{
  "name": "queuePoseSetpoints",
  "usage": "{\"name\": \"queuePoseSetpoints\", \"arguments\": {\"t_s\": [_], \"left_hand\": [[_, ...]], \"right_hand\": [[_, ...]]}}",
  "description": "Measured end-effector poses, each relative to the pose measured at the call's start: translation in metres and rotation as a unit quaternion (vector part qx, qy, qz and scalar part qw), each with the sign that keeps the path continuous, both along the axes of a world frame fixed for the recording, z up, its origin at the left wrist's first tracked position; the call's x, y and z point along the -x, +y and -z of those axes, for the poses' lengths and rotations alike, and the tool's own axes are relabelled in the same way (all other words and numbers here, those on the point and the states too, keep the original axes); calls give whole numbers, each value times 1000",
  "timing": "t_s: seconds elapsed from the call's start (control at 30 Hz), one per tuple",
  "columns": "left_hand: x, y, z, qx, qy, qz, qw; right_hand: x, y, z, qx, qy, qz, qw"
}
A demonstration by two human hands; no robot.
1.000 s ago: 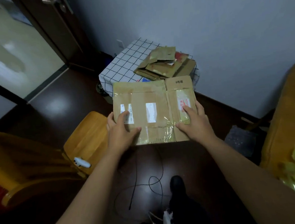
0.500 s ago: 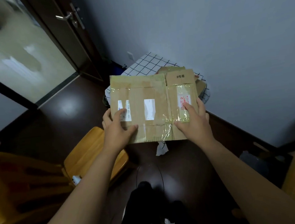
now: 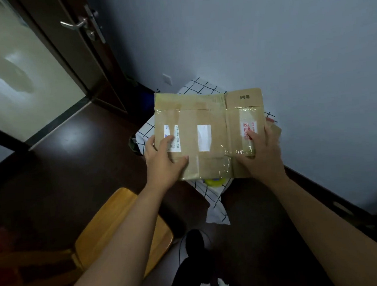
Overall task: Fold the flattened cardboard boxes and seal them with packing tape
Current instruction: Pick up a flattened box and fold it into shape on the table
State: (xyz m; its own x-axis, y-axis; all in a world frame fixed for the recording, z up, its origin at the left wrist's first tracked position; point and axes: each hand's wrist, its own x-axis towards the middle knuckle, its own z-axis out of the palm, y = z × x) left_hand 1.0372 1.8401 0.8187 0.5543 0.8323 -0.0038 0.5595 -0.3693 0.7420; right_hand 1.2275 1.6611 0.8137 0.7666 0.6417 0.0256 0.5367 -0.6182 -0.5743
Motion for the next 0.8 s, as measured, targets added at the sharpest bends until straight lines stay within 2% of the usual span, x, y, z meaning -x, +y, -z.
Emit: {"name": "queuePoseSetpoints", "arguments": {"t_s": [0.1,0.2,0.8], "left_hand": [[-12,40,-2,-3,-7,13,1000],[-28,73,-4,4,-9,16,1000],[-157,176,2,9,2,9,1000]], "right_hand": [[-11,37,5,8,-16,4,1000],[-23,67,9,17,4,25,1000],[-154,168,19,16,42,14,999]]}}
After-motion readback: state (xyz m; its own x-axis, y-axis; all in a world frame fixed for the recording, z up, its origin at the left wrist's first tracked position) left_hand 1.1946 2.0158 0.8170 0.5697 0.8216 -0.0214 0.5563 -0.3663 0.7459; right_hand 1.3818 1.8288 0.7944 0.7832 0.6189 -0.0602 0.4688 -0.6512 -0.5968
